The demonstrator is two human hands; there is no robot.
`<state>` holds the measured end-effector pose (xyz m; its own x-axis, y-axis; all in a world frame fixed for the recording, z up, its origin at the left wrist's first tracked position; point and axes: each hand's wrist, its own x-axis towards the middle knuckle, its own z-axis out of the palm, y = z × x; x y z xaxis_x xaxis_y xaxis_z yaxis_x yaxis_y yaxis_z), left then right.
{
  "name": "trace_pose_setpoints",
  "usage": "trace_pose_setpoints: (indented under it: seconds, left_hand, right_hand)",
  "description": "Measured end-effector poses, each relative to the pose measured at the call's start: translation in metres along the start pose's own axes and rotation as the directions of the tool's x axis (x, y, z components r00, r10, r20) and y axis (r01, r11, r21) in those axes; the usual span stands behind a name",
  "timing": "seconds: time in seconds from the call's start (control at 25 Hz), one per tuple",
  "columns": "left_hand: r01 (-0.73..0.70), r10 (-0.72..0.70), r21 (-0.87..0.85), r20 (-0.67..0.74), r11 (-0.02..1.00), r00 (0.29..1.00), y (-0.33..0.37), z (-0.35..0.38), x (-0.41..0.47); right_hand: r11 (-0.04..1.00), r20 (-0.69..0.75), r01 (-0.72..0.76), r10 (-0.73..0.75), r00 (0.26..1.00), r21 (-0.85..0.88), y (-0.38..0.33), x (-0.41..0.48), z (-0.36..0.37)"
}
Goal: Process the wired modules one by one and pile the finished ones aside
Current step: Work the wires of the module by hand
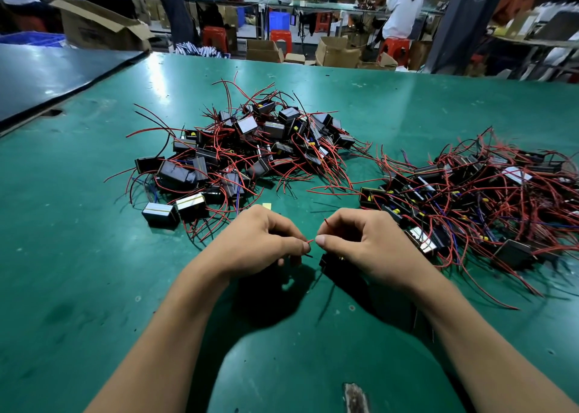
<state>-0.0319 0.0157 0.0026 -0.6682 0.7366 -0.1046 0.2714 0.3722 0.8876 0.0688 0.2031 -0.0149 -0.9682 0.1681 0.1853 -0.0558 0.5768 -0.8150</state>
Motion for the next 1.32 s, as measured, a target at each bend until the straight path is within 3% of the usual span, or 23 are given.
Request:
trace_pose_setpoints:
  seconds: [0.12, 0.24, 0.44, 0.64, 1.12, 1.32]
  left_hand:
    - [-0.041, 0.04, -0.024, -0.05, 0.999, 0.998, 0.0, 0.002, 0.001]
    - [-0.07, 0.07, -0.003, -0.076, 0.998, 0.995, 0.001, 0.006, 0.001]
    - [-0.04, 0.043, 0.045, -0.075, 0.998, 0.996, -0.001, 0.007, 0.004]
    - [-0.064, 0.052, -0.143, -0.092, 0.988, 0.994, 0.0, 0.009, 0.004]
    - [-0.15, 0.089, -0.213, -0.27, 0.966, 0.959, 0.002, 0.02, 0.006]
    - [-0.14, 0.066, -0.279, -0.26, 0.95, 0.963, 0.002, 0.023, 0.006]
  right_hand:
    - [0.999, -0.057, 0.019, -0.021, 0.998, -0.032, -0.004, -0.001, 0.003]
    - [0.999, -0.01, -0.033, 0.033, 0.999, 0.026, -0.003, -0.001, 0.0]
    - [0.936, 0.141, -0.194, 0.158, 0.977, 0.293, 0.0, 0.001, -0.014]
    - [0.938, 0.136, -0.176, 0.141, 0.981, 0.297, 0.003, 0.002, -0.011]
    - [0.951, 0.106, -0.168, 0.145, 0.984, 0.259, 0.001, 0.0, -0.003]
    - [0.952, 0.073, -0.156, 0.141, 0.987, 0.263, -0.001, 0.0, -0.002]
